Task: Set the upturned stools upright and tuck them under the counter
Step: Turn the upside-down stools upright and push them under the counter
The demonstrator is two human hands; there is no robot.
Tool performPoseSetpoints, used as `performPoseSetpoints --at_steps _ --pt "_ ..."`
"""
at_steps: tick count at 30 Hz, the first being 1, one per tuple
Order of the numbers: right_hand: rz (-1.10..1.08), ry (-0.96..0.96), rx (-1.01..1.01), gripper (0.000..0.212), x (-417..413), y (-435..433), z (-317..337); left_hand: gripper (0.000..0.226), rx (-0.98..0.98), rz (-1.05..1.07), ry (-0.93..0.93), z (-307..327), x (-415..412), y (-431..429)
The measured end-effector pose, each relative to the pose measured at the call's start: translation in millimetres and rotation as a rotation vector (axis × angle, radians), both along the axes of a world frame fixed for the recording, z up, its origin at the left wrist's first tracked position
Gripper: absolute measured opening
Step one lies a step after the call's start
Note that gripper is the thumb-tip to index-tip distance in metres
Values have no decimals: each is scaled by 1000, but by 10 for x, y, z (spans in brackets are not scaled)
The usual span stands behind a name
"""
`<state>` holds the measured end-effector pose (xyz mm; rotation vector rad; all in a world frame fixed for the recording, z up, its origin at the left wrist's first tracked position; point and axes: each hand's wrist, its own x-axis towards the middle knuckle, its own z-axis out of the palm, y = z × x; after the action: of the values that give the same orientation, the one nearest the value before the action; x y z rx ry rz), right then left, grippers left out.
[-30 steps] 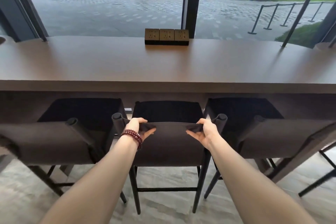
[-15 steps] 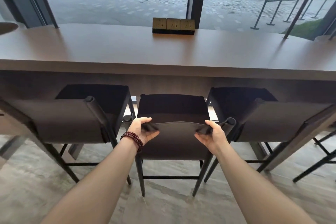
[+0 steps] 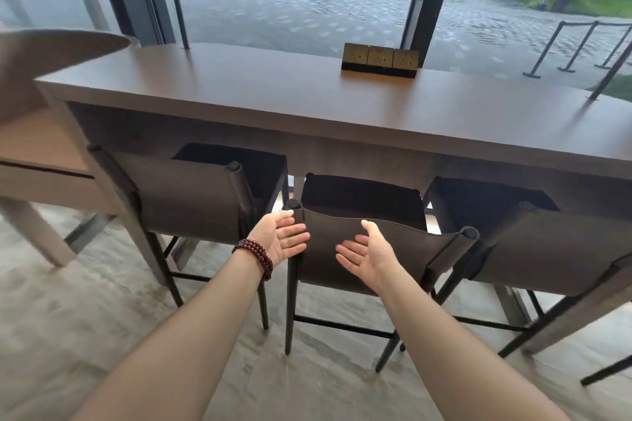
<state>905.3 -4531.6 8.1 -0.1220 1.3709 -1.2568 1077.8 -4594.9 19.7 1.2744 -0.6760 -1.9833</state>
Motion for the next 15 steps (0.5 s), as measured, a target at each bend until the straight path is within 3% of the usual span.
performPoseSetpoints --at_steps 15 --pt "406 17 -111 29 1173 614 348 16 -101 443 28 243 1287 1485"
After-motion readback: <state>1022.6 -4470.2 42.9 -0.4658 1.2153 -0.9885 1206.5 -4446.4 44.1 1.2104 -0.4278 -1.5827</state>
